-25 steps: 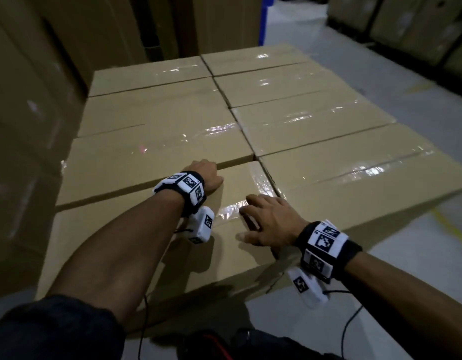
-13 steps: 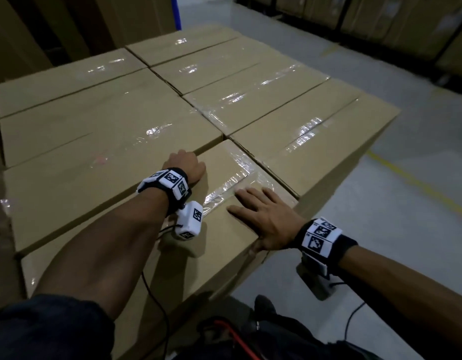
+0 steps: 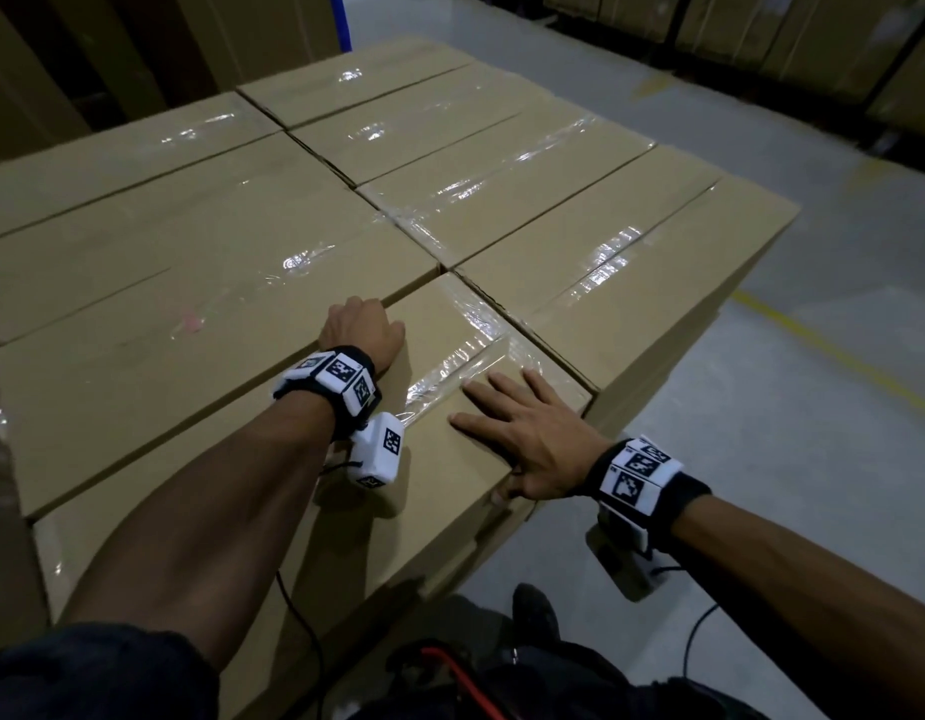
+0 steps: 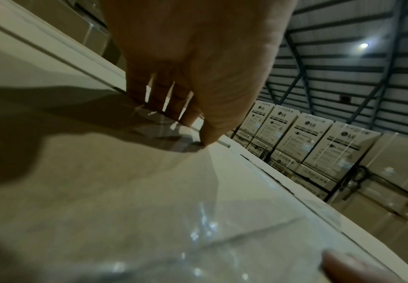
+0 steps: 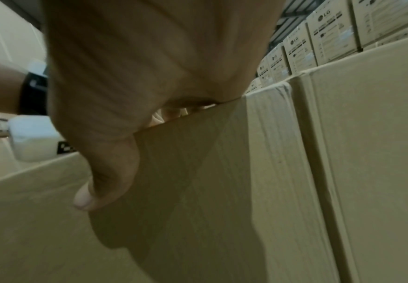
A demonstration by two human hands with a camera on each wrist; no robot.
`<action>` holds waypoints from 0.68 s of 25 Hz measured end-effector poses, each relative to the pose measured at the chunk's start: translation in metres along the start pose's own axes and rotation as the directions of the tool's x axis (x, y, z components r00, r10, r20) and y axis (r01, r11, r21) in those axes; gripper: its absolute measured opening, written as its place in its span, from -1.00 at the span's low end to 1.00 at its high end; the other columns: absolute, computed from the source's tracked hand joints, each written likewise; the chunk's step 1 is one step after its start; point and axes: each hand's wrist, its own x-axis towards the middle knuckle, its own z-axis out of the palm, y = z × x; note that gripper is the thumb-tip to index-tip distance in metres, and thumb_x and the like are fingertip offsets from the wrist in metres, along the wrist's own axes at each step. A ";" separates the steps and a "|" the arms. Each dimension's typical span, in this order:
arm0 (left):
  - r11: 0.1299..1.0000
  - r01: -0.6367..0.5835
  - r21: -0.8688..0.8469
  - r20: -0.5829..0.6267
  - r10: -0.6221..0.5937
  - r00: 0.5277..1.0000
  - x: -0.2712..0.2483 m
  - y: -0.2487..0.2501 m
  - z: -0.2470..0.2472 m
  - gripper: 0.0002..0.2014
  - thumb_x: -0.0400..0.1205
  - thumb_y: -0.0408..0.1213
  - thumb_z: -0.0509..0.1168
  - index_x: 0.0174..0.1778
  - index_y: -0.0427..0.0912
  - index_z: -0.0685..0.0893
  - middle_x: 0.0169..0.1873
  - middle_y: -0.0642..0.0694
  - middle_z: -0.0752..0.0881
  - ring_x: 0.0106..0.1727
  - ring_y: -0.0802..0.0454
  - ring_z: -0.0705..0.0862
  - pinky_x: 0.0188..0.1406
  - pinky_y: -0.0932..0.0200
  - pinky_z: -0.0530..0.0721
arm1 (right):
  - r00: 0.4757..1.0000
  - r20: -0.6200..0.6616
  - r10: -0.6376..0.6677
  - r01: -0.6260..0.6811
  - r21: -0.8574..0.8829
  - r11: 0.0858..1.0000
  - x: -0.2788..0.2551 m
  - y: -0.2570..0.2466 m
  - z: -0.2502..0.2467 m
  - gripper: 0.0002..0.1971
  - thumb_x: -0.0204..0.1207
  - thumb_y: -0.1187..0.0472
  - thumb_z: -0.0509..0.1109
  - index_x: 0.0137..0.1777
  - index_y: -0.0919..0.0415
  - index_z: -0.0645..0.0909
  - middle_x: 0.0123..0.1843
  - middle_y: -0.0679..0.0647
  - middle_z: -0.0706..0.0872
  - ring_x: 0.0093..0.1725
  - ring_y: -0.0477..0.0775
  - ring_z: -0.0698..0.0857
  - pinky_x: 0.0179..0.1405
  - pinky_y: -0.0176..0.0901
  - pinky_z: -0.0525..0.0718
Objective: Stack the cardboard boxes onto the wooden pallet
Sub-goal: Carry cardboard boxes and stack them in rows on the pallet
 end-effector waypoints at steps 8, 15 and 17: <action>0.996 -0.013 0.092 -0.001 0.013 1.000 -0.008 0.016 -0.004 -0.63 0.67 -0.10 0.15 0.29 -0.21 0.61 0.35 -0.20 0.53 0.35 -0.24 0.47 0.24 -0.17 0.50 | 1.000 0.025 0.001 -0.001 0.001 1.000 0.008 0.005 -0.001 0.09 0.34 -0.42 0.47 0.75 -0.22 -0.07 0.81 0.05 -0.14 0.76 0.23 -0.17 0.62 0.32 -0.36; 0.999 -0.003 -0.033 0.053 0.005 0.999 -0.023 0.015 -0.003 -0.66 0.77 -0.13 0.07 0.39 -0.23 0.41 0.34 -0.29 0.52 0.33 -0.34 0.51 0.35 -0.22 0.51 | 1.000 0.000 0.003 -0.003 0.002 1.000 0.006 0.005 -0.005 0.10 0.34 -0.42 0.48 0.76 -0.18 -0.05 0.80 0.06 -0.12 0.76 0.22 -0.14 0.69 0.34 -0.25; 1.000 -0.009 -0.005 0.047 0.009 0.999 -0.024 0.014 -0.001 -0.63 0.79 -0.10 0.06 0.43 -0.23 0.39 0.37 -0.29 0.49 0.35 -0.33 0.50 0.36 -0.21 0.50 | 1.000 -0.006 0.004 -0.004 0.014 1.000 0.006 0.004 -0.004 0.10 0.32 -0.43 0.48 0.76 -0.19 -0.04 0.80 0.07 -0.11 0.76 0.22 -0.12 0.69 0.34 -0.24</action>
